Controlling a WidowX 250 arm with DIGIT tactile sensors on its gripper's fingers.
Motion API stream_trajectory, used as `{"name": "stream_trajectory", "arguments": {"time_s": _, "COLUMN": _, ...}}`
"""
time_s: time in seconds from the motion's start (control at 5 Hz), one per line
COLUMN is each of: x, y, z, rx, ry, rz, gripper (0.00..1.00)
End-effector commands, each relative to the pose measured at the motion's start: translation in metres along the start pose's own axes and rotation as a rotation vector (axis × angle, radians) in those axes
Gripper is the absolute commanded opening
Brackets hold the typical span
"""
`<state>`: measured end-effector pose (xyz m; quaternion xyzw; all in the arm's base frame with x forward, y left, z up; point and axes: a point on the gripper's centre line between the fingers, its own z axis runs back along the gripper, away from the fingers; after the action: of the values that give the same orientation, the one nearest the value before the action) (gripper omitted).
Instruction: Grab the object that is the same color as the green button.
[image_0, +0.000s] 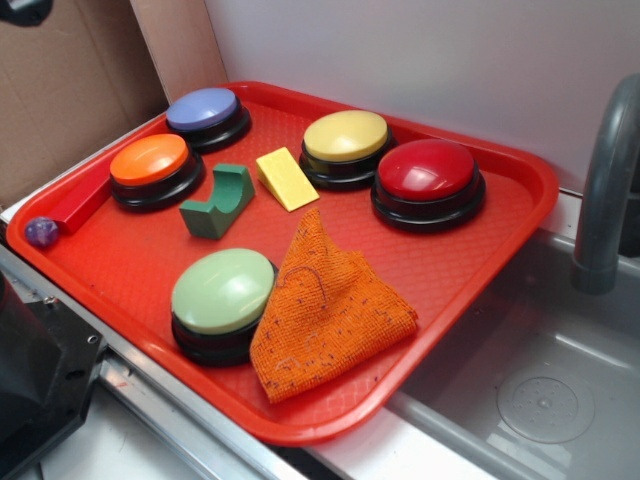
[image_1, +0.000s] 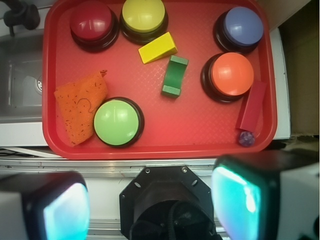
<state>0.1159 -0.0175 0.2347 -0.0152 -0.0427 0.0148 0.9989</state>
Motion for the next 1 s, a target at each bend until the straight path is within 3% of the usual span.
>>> {"name": "stream_trajectory", "arguments": {"time_s": 0.0, "x": 0.0, "y": 0.0, "z": 0.0, "rx": 0.0, "ry": 0.0, "rz": 0.0, "gripper": 1.0}}
{"name": "stream_trajectory", "arguments": {"time_s": 0.2, "x": 0.003, "y": 0.008, "z": -0.007, "rx": -0.032, "ry": -0.028, "rz": 0.056, "gripper": 1.0}}
{"name": "stream_trajectory", "arguments": {"time_s": 0.6, "x": 0.017, "y": 0.025, "z": -0.035, "rx": 0.033, "ry": -0.05, "rz": 0.22, "gripper": 1.0}}
{"name": "stream_trajectory", "arguments": {"time_s": 0.8, "x": 0.026, "y": 0.034, "z": -0.059, "rx": 0.035, "ry": -0.064, "rz": 0.348, "gripper": 1.0}}
